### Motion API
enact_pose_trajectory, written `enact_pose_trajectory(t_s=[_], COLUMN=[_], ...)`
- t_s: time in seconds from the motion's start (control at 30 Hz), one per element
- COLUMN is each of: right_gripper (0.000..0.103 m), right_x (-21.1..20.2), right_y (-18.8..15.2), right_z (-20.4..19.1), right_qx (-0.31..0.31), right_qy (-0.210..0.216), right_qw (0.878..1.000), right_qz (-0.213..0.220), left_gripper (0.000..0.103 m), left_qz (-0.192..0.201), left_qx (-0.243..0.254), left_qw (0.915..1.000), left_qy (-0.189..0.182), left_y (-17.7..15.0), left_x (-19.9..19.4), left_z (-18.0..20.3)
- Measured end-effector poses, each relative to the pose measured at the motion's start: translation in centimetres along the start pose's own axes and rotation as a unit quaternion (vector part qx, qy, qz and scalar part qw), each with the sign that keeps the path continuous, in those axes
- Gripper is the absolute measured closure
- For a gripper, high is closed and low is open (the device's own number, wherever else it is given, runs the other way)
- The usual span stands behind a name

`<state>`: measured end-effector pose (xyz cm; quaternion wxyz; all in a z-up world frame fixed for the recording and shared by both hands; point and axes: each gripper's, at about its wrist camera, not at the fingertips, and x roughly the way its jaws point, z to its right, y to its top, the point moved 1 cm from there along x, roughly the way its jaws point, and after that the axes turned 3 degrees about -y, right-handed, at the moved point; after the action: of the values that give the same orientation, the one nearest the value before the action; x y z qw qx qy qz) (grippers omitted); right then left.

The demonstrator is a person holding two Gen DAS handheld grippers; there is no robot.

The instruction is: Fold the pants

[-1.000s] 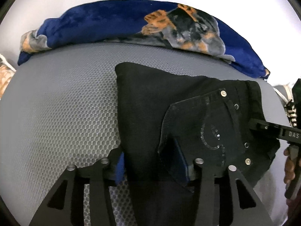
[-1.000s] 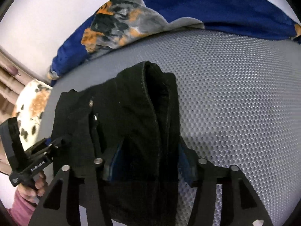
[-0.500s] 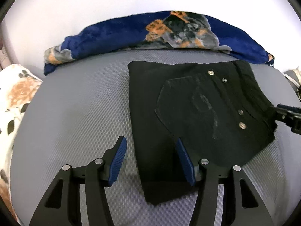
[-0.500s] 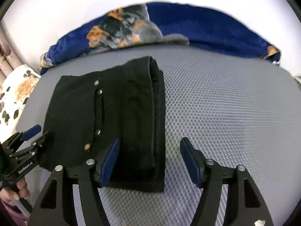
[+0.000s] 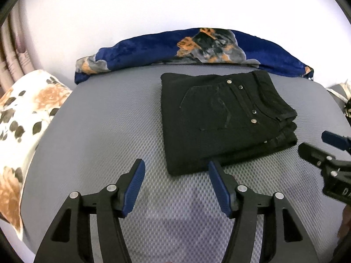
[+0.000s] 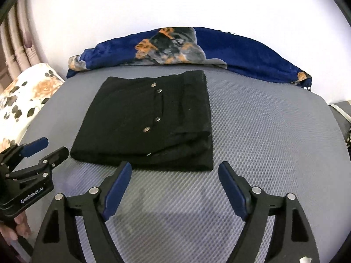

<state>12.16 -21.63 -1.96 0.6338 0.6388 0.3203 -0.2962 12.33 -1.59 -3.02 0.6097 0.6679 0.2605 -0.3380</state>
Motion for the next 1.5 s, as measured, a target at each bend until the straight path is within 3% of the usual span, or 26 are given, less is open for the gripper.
enact_pose_trajectory(t_s=[0.3,0.83,1.5], right_gripper=[0.016,0.016,0.015], right_x=[-2.5,-3.6,-2.8], right_y=[-1.5,-2.2,-3.2], right_z=[-1.8,-3.3,-4.1], right_qx=[0.027,0.004,-0.006], right_qy=[0.011,0.004,0.008], right_qw=[0.999,0.999,1.000], right_qz=[0.021,0.036,0.022], left_gripper=[0.042,0.042,0.042], left_qz=[0.014,0.016,0.017], left_qx=[-0.011,-0.021,-0.017], left_qw=[0.9998,0.9996,0.9993], left_qy=[0.013,0.013,0.029], left_y=[-2.0,-3.0,-3.6], left_x=[-2.7,-3.6,-3.9], left_z=[-0.8,-1.2,-1.1])
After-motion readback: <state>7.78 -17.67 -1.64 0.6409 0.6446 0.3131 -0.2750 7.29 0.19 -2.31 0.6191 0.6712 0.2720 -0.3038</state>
